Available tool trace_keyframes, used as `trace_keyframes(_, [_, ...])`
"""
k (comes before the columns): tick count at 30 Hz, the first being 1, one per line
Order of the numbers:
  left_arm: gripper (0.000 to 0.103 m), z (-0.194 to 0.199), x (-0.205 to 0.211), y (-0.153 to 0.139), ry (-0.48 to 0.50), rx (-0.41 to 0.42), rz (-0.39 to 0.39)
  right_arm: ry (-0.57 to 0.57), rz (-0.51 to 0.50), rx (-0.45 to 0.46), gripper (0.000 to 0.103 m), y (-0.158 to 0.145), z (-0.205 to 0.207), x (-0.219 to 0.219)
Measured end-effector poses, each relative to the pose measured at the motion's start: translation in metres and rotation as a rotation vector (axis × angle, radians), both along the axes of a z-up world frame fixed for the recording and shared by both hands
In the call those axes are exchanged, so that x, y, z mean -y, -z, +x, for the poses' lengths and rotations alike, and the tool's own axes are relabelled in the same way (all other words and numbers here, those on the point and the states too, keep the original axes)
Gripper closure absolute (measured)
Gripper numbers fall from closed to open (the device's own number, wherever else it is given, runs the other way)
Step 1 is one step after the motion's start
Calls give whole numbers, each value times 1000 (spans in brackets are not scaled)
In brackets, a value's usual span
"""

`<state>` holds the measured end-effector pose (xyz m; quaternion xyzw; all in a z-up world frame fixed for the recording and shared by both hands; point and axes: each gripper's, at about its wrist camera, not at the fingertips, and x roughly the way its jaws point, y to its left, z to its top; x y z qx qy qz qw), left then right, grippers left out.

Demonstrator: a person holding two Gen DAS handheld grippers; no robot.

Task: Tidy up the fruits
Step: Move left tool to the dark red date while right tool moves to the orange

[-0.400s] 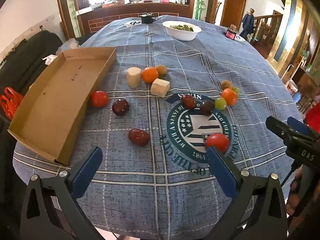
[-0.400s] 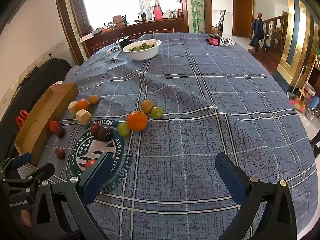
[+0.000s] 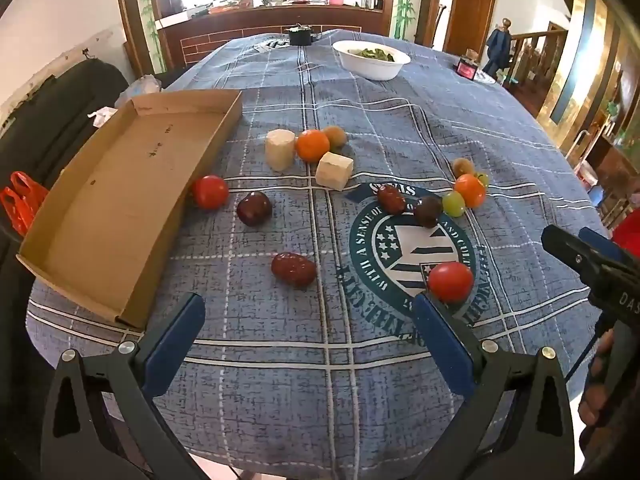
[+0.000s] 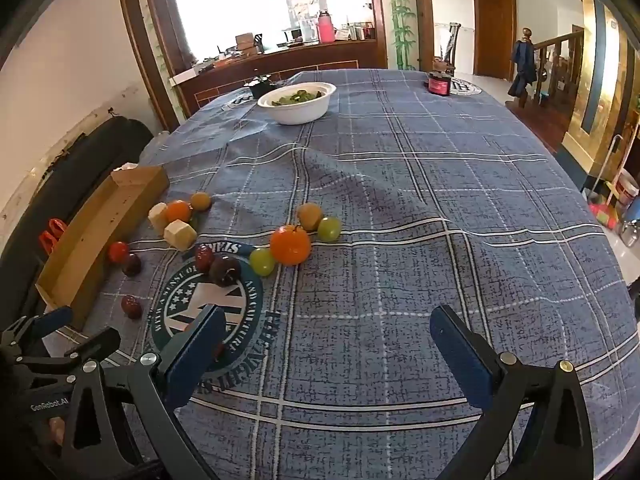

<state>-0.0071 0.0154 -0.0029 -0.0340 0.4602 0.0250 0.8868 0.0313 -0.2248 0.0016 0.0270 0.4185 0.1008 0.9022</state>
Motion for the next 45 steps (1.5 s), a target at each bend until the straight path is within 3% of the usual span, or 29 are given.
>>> trace_keyframes(9, [0,-11,-13,12,119,-5,-124,-56,7,3,1,2,-1,-12])
trace_keyframes(18, [0,1,-10,18,130,-40,-136,-126,13,-1,5,8,-2,-23])
trace_keyframes(21, [13,8,-12,21,123,-53,-134,-130,22,-12,10,12,4,-21])
trace_keyframes(23, [36,17,-18,26,117,-71,-176,-135,26,-24,15,16,8,-20])
trace_keyframes(25, [45,25,-24,32,114,-94,-222,-142,37,-39,22,20,13,-20])
trace_keyframes(27, [45,31,-26,38,109,-110,-233,-150,45,-54,26,23,18,-19])
trace_keyframes(32, [46,40,-20,40,107,-104,-168,-153,61,-78,35,30,39,-19])
trace_keyframes(36, [46,42,-24,33,87,-66,-149,-144,90,-87,36,30,57,-16])
trace_keyframes(39, [46,48,-23,37,101,-87,-127,-138,93,-85,37,31,67,-14])
trace_keyframes(45, [74,49,-18,44,110,-81,-19,-151,87,-124,54,45,87,-18])
